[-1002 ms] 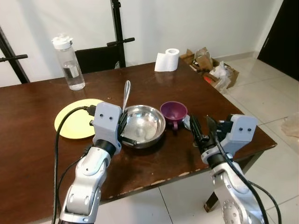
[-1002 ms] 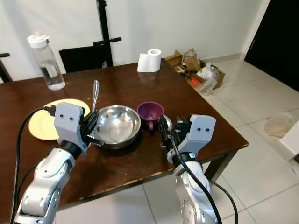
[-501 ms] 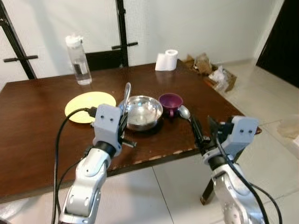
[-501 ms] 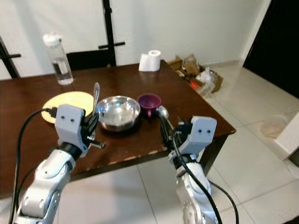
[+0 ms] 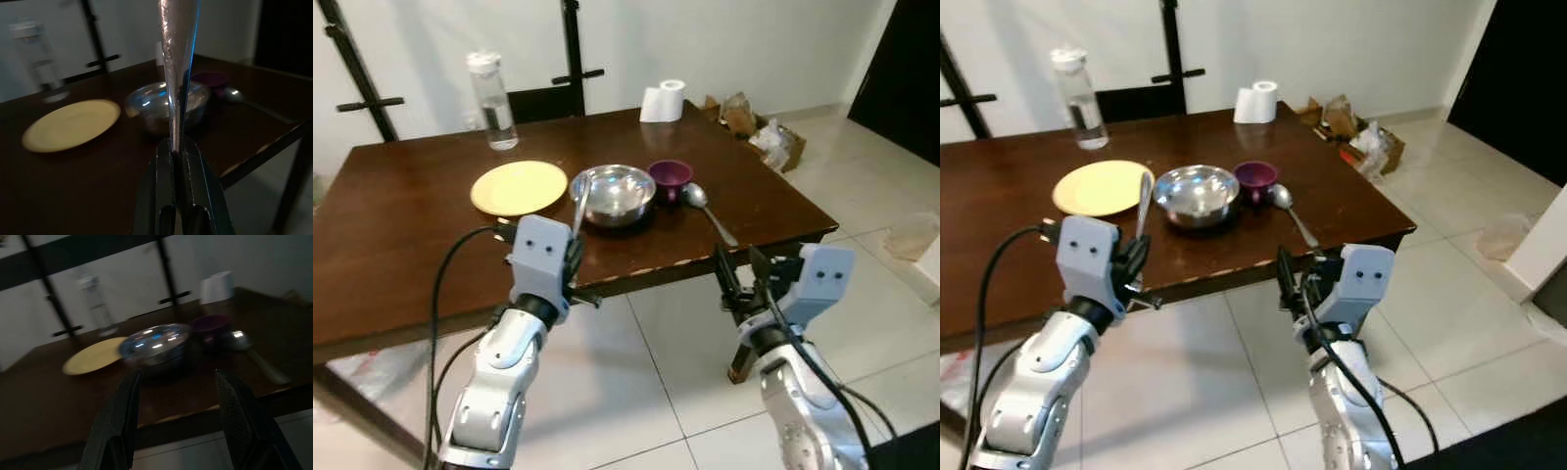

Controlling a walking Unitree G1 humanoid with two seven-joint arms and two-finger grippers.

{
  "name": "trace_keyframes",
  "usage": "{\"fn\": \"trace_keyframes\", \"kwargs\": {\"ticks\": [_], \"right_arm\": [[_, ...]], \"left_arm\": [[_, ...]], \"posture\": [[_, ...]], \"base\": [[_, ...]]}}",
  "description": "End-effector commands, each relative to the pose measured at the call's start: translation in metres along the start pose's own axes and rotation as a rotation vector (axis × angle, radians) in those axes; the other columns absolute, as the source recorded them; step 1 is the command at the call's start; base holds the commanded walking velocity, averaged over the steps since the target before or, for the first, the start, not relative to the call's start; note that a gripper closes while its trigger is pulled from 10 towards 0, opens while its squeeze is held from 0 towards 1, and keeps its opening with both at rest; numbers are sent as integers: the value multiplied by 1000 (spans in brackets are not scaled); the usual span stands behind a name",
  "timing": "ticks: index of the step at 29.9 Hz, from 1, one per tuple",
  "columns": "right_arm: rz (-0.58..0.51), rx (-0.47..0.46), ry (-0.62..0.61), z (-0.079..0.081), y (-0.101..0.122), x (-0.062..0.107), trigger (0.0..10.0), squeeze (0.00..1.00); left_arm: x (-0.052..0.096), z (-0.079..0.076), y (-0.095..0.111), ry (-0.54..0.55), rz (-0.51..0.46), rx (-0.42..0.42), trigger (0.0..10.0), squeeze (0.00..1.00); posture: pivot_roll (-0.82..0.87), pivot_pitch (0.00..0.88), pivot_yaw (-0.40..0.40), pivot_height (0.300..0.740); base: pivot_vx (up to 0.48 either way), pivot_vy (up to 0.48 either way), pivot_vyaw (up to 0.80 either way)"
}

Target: Setting the table

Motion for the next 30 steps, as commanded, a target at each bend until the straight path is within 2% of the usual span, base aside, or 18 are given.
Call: {"fn": "trace_keyframes", "kwargs": {"ticks": [1, 30], "right_arm": [[6, 1, -5, -2, -1, 2, 10000, 0], [12, -3, -5, -1, -3, 3, 10000, 0]], "left_arm": [[2, 0, -5, 5, 19, 10, 10000, 0], [2, 1, -5, 5, 24, 16, 10000, 0]], "posture": [[-52, 76, 118, 740], [-50, 84, 121, 740]], "base": [[-322, 0, 0], [-293, 0, 0]]}}
Point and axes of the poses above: a point about 5 cm out from each wrist's last joint towards the gripper, its own x axis pointing back from the gripper into the wrist, its own y axis along the axis of the wrist's last joint, z = x × y, the point moved 3 cm from there along -x, pointing out of the wrist towards the gripper, and after that the axes turned 2 degrees about x, right-handed, at the moved point
